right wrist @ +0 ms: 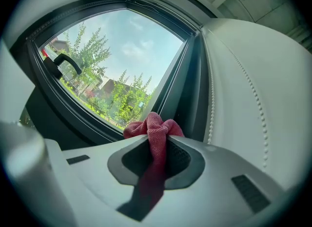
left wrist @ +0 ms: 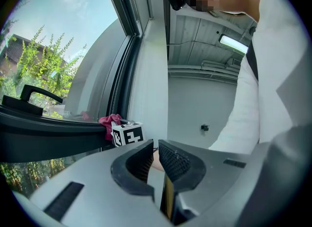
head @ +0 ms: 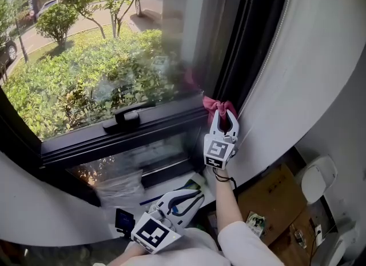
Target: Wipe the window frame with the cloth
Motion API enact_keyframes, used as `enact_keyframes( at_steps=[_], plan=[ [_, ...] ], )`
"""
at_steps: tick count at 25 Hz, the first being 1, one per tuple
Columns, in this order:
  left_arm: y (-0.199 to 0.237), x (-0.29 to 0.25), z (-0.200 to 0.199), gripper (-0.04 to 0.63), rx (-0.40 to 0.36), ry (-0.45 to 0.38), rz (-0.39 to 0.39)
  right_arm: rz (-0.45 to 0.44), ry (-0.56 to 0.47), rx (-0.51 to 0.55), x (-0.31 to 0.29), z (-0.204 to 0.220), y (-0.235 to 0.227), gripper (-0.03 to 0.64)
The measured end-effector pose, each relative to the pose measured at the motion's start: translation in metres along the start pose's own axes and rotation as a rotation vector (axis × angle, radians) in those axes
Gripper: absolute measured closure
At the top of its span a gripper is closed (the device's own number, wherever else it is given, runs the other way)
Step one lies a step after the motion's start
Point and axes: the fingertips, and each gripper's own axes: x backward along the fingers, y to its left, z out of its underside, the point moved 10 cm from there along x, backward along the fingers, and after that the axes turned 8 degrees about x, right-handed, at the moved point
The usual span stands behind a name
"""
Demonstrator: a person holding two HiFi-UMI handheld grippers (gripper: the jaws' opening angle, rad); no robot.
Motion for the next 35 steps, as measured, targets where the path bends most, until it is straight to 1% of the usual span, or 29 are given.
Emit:
enact_keyframes(
  at_steps=[5,11,16,19,23,25,28,29,31,33,35],
  plan=[
    [0.000,-0.001,0.001,0.554,-0.028,0.001,0.002,-0.016,0.024,0.000,0.002,0.008,0.004,0.557],
    [-0.003,-0.002,0.001,0.554,-0.006,-0.003,-0.010,-0.027,0.027,0.008,0.004,0.011,0.005,0.557],
    [-0.004,-0.003,0.002,0.554,-0.016,-0.007,-0.017,-0.032,0.028,0.009,0.006,0.014,0.005,0.558],
    [-0.005,-0.003,0.002,0.554,0.005,-0.012,-0.023,-0.037,0.029,0.017,0.005,0.014,0.006,0.557],
    [-0.004,-0.003,0.001,0.554,-0.011,-0.018,-0.025,-0.058,0.024,0.017,0.003,0.016,0.005,0.557],
    [-0.004,-0.003,0.001,0.554,-0.007,-0.023,-0.030,-0.085,0.041,-0.004,0.003,0.017,0.002,0.557],
    [-0.004,-0.001,0.001,0.554,0.017,-0.026,-0.042,-0.133,0.066,-0.079,0.008,0.006,-0.007,0.557],
    [-0.003,-0.001,0.002,0.554,0.021,-0.024,-0.048,-0.144,0.050,-0.106,0.010,-0.002,-0.010,0.557],
    [0.000,0.000,0.004,0.554,0.024,-0.014,-0.059,-0.171,-0.013,-0.136,0.015,-0.021,-0.013,0.557],
    [0.003,0.000,0.006,0.554,0.033,-0.008,-0.069,-0.212,-0.086,-0.141,0.014,-0.043,-0.008,0.557],
    [0.006,0.000,0.007,0.554,0.042,-0.005,-0.076,-0.255,-0.132,-0.144,0.007,-0.059,0.001,0.557]
  ],
)
